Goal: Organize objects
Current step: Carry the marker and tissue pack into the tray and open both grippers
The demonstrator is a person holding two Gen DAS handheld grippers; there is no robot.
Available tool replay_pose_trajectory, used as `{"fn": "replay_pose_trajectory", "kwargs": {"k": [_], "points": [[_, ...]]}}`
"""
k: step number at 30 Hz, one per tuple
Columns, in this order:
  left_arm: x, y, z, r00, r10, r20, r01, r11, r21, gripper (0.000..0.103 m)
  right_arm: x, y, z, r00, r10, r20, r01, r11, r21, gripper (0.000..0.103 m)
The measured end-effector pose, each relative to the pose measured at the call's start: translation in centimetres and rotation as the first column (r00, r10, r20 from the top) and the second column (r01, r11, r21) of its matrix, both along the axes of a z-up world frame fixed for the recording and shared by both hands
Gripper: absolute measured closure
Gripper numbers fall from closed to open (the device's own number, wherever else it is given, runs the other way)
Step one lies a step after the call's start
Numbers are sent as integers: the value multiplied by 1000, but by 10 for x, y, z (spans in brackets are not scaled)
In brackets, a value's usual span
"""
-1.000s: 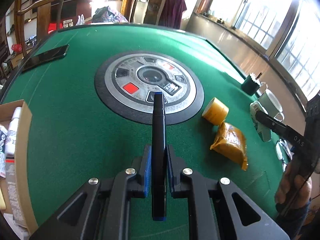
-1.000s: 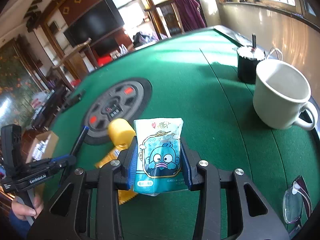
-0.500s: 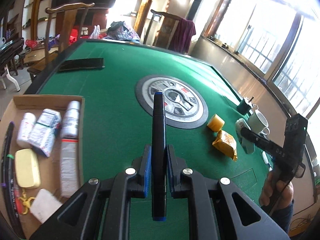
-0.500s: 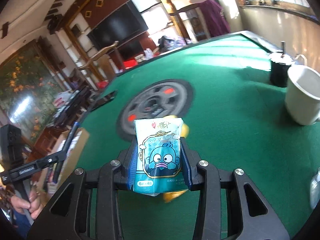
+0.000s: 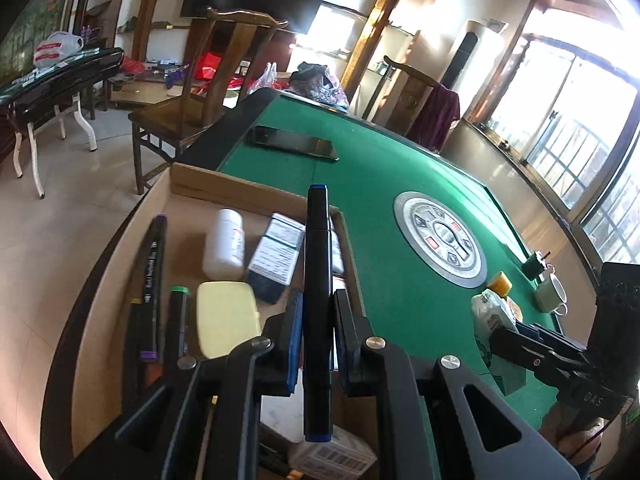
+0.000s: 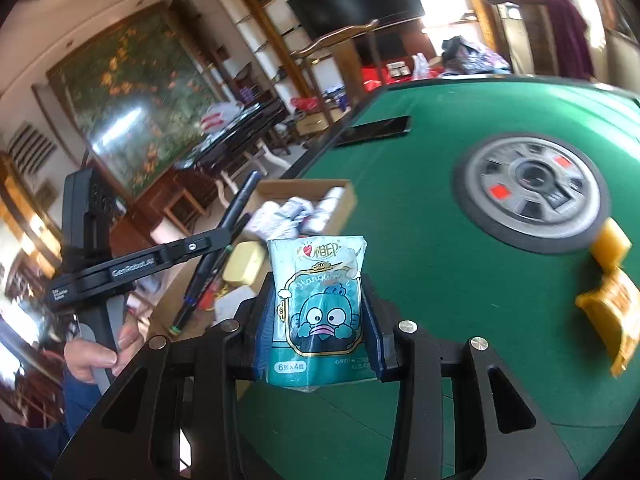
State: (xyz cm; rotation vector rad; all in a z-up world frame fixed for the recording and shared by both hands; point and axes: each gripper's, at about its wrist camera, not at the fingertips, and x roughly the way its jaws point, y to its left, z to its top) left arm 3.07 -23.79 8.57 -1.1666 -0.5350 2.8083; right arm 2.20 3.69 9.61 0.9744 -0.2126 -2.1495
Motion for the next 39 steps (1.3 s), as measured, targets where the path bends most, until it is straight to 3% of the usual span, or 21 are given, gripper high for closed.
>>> {"fn": "replay_pose_trajectory", "kwargs": {"k": [7,13,23,39], "points": [[-11,-38,-14,998,59,38,-58,998,-22,90,-7,-95,-1,993,118,7,-118,989,94,65],[-29,-67,-30,992,94,86,-93,996,-15,90,-30,-143,-21,992,114,55,-121,980,161,64],[-44,-73,-40,986,90,138,-90,996,-3,90,-50,-179,-41,992,100,75,-116,961,252,63],[-33,-73,-25,994,70,79,-69,998,-13,90,-33,-192,-29,990,137,15,-135,935,329,53]]}}
